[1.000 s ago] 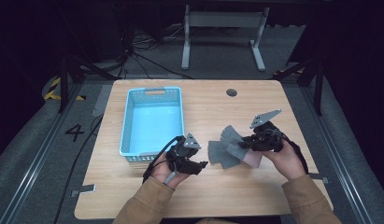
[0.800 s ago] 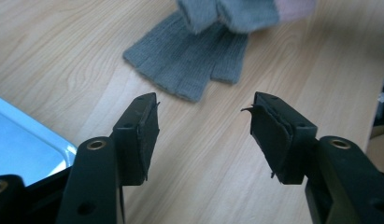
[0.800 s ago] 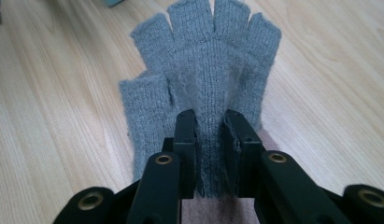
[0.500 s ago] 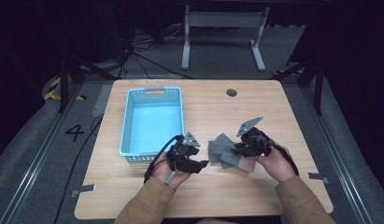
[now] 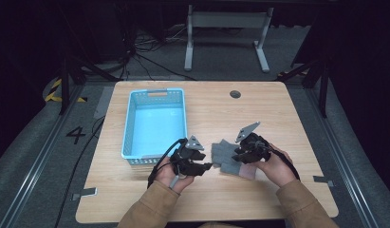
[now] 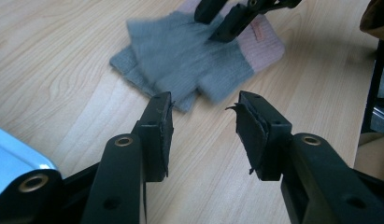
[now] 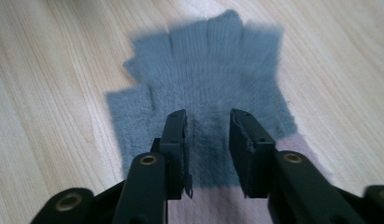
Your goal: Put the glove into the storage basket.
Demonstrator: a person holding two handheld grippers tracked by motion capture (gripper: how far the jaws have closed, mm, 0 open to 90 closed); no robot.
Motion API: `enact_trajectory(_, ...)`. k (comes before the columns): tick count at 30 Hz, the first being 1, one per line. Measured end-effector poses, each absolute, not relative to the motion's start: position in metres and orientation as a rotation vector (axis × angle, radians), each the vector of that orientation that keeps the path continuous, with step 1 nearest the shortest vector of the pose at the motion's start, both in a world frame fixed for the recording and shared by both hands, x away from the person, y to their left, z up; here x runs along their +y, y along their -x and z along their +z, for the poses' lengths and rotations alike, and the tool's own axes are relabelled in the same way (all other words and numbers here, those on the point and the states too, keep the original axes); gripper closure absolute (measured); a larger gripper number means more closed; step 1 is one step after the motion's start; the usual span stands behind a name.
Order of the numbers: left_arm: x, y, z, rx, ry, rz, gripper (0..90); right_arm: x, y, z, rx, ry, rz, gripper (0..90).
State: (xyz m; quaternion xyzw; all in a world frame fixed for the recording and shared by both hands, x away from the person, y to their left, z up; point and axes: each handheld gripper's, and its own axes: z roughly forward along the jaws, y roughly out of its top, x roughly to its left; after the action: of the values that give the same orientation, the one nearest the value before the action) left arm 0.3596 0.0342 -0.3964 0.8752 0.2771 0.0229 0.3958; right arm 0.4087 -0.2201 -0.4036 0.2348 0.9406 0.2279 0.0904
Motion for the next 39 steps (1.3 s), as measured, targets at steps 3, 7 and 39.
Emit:
enact_trajectory(3, 0.032, -0.359, -0.398, 0.703, -2.24, 0.088, 58.3, -0.227, -0.405, -0.395, 2.765, -0.727, 0.741, 59.1)
enact_trajectory(7, 0.026, -0.358, -0.403, 0.694, -2.261, 0.141, 62.0, -0.239, -0.402, -0.387, 2.729, -0.764, 0.742, 59.7)
enact_trajectory(39, 0.004, -0.377, -0.438, 0.772, -2.316, 0.046, 61.3, -0.309, -0.396, -0.404, 2.692, -0.983, 0.637, 61.2)
